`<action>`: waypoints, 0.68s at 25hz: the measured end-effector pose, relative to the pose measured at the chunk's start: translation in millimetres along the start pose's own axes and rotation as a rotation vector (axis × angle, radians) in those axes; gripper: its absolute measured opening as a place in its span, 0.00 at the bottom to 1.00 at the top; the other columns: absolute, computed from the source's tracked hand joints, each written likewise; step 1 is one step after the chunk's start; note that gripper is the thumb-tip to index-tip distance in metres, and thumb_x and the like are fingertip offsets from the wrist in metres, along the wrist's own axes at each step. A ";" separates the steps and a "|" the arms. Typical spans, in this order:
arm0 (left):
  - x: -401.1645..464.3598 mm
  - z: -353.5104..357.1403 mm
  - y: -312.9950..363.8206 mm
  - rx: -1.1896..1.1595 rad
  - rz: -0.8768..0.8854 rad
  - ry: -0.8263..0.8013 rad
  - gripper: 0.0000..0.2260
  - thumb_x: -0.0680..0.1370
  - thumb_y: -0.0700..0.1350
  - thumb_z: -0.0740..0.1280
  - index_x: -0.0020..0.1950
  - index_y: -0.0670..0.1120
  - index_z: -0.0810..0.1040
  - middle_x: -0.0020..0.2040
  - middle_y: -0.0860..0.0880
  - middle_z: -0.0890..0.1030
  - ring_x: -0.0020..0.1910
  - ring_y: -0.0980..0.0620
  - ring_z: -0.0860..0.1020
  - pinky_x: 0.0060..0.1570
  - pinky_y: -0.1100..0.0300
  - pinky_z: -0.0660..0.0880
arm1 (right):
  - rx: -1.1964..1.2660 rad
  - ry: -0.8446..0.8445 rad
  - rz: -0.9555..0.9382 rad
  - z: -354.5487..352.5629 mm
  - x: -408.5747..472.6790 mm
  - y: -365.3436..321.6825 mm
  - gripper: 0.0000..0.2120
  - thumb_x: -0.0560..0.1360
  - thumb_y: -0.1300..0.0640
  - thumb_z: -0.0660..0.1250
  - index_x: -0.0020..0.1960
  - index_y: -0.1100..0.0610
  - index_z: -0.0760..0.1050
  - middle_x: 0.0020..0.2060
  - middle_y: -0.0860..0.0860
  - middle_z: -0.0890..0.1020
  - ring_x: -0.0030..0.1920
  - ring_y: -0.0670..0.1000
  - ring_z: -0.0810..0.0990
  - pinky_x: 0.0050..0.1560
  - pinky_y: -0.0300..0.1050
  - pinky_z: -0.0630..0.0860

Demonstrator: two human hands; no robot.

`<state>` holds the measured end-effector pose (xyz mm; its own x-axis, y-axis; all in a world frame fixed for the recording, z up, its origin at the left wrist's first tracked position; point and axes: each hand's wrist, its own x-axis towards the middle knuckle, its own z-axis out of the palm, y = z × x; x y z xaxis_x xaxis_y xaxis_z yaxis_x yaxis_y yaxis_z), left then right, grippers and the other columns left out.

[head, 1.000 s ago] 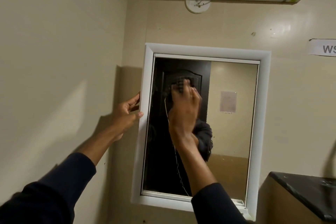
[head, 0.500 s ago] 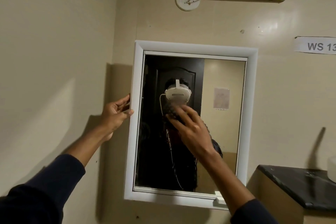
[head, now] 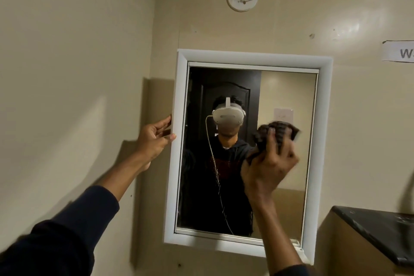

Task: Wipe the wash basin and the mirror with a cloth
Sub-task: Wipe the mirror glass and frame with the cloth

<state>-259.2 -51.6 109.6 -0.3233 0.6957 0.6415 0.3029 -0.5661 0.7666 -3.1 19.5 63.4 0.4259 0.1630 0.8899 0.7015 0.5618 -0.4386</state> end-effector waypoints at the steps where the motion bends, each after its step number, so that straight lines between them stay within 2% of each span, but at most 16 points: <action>1: 0.6 -0.3 -0.8 -0.001 0.003 -0.004 0.29 0.74 0.29 0.69 0.73 0.43 0.69 0.72 0.45 0.72 0.66 0.55 0.74 0.67 0.56 0.70 | -0.005 -0.056 -0.100 10.6 -10.8 -15.7 0.28 0.70 0.66 0.73 0.68 0.54 0.74 0.73 0.57 0.67 0.67 0.62 0.66 0.63 0.55 0.70; 3: 1.5 -1.7 -2.0 -0.005 0.000 -0.008 0.29 0.74 0.29 0.69 0.73 0.43 0.68 0.72 0.45 0.72 0.66 0.55 0.74 0.67 0.54 0.71 | 0.008 -0.159 -0.366 33.5 -35.7 -50.1 0.21 0.73 0.66 0.69 0.65 0.55 0.76 0.72 0.58 0.69 0.69 0.61 0.66 0.66 0.58 0.70; 5: 3.0 -2.6 -3.6 -0.038 -0.013 -0.011 0.29 0.74 0.30 0.69 0.74 0.44 0.68 0.73 0.44 0.70 0.66 0.54 0.73 0.65 0.55 0.72 | 0.010 -0.259 -0.586 49.1 -64.4 -77.5 0.17 0.74 0.60 0.67 0.62 0.54 0.78 0.70 0.58 0.71 0.68 0.61 0.66 0.65 0.57 0.71; 8: 5.3 -2.8 -4.4 -0.099 -0.064 -0.023 0.28 0.75 0.31 0.68 0.73 0.46 0.69 0.74 0.44 0.70 0.66 0.56 0.72 0.57 0.62 0.76 | 0.058 -0.284 -0.656 52.6 -78.8 -88.7 0.21 0.70 0.57 0.75 0.62 0.53 0.79 0.69 0.58 0.73 0.66 0.59 0.67 0.62 0.51 0.72; 10: 6.0 -3.4 -4.6 -0.115 -0.074 -0.006 0.28 0.75 0.30 0.68 0.73 0.46 0.70 0.73 0.44 0.71 0.64 0.57 0.73 0.53 0.66 0.77 | 0.038 -0.325 -0.767 56.4 -68.5 -71.7 0.21 0.71 0.56 0.74 0.64 0.53 0.77 0.69 0.58 0.72 0.66 0.59 0.67 0.62 0.50 0.68; 11: 5.9 -2.7 -4.4 -0.114 -0.074 -0.001 0.28 0.75 0.30 0.68 0.73 0.45 0.70 0.73 0.45 0.71 0.63 0.57 0.73 0.54 0.65 0.77 | 0.014 -0.392 -0.825 57.3 -60.6 -60.7 0.21 0.74 0.55 0.71 0.66 0.52 0.75 0.70 0.58 0.71 0.66 0.60 0.67 0.63 0.51 0.67; 13: 4.0 0.2 -3.4 -0.119 -0.075 0.017 0.27 0.75 0.29 0.68 0.72 0.45 0.70 0.72 0.45 0.72 0.63 0.57 0.74 0.60 0.58 0.76 | 0.004 -0.473 -0.848 54.3 -44.4 -34.7 0.18 0.80 0.54 0.61 0.69 0.50 0.69 0.73 0.57 0.67 0.68 0.61 0.68 0.65 0.58 0.69; 14: 3.6 0.7 -3.8 -0.123 -0.074 0.023 0.27 0.75 0.29 0.67 0.72 0.45 0.71 0.71 0.45 0.73 0.63 0.57 0.74 0.63 0.55 0.74 | -0.003 -0.452 -0.817 46.3 -37.1 -20.3 0.18 0.80 0.54 0.60 0.70 0.50 0.68 0.74 0.56 0.66 0.69 0.62 0.67 0.65 0.60 0.70; 17: 3.2 0.3 -4.9 -0.124 -0.070 0.027 0.26 0.74 0.29 0.68 0.71 0.45 0.72 0.70 0.46 0.75 0.63 0.56 0.75 0.66 0.53 0.73 | -0.098 -0.315 -0.588 -3.5 -11.5 27.1 0.24 0.72 0.60 0.73 0.67 0.55 0.74 0.73 0.57 0.67 0.70 0.63 0.65 0.66 0.59 0.70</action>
<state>-261.5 -46.5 107.9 -0.3640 0.7240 0.5859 0.1665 -0.5683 0.8058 13.0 30.0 40.9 -0.2191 0.0898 0.9716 0.8209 0.5552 0.1338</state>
